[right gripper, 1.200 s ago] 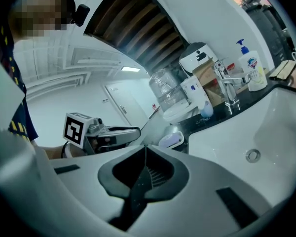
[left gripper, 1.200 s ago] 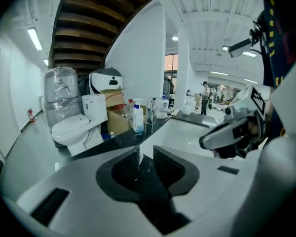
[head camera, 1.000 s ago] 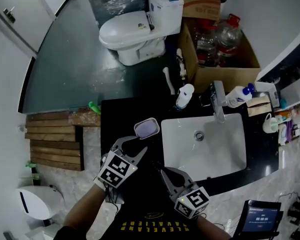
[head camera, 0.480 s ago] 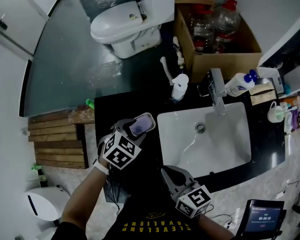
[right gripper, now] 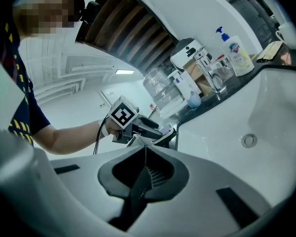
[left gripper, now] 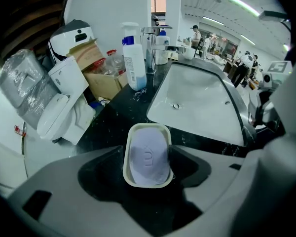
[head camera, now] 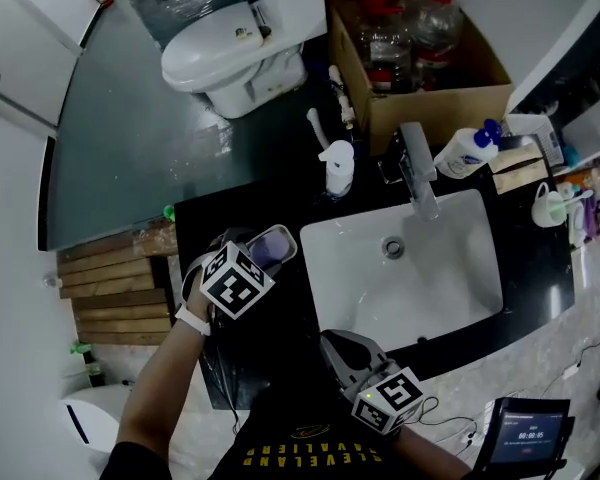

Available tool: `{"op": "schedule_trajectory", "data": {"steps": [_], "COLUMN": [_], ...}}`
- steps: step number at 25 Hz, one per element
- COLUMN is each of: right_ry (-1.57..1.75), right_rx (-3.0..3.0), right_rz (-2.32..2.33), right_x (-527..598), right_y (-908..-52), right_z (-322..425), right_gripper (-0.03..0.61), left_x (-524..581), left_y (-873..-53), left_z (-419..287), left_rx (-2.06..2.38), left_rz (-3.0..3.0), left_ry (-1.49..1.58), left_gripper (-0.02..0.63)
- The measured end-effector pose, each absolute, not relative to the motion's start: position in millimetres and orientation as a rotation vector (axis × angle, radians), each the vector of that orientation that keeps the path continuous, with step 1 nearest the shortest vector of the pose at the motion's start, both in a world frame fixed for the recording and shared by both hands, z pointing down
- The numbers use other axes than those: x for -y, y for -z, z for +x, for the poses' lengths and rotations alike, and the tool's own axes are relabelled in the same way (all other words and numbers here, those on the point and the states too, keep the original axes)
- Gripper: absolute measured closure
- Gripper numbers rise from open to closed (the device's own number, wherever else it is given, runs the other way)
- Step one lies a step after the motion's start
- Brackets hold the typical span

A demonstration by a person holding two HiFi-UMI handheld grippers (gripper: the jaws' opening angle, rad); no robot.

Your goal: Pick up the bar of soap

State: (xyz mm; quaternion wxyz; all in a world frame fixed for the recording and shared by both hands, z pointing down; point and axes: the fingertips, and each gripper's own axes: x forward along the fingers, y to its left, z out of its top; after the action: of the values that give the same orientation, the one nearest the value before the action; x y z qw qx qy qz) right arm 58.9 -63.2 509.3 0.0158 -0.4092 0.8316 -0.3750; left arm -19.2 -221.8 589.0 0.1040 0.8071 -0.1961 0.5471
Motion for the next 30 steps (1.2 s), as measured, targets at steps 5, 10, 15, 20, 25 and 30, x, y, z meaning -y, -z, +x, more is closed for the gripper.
{"op": "schedule_trajectory", "data": {"steps": [5,10,15,20,25,30], "right_ry": [1.179,1.189,1.194,1.216,1.22,1.214], "right_rx": [-2.562,-2.543,-2.538,-2.512,-2.502,-2.495], "right_rz": [-1.282,-1.285,-1.282,-1.295,-1.306,-1.31], "right_x": [62,60,58,57,56,58], "right_y": [-510,-510,-513,-516,-518,-516], "right_z": [64,66,68,71,76,77], "right_gripper": [0.56,0.56,0.56,0.56,0.56,0.56], "left_x": [225,232,239,240,240,241], "left_y": [-590,-589,-591,-600,-597,-598], "left_z": [-17,-16,-14,-17,-14,-14], "left_rx": [0.55,0.582,0.608,0.547,0.565,0.585], "left_rz": [2.357,2.361,2.363,2.332,2.363,2.357], "left_ry": [-1.654,-1.721,-1.738,-1.831,-1.922,-1.929], "left_gripper": [0.322,0.324,0.325,0.33,0.33,0.339]}}
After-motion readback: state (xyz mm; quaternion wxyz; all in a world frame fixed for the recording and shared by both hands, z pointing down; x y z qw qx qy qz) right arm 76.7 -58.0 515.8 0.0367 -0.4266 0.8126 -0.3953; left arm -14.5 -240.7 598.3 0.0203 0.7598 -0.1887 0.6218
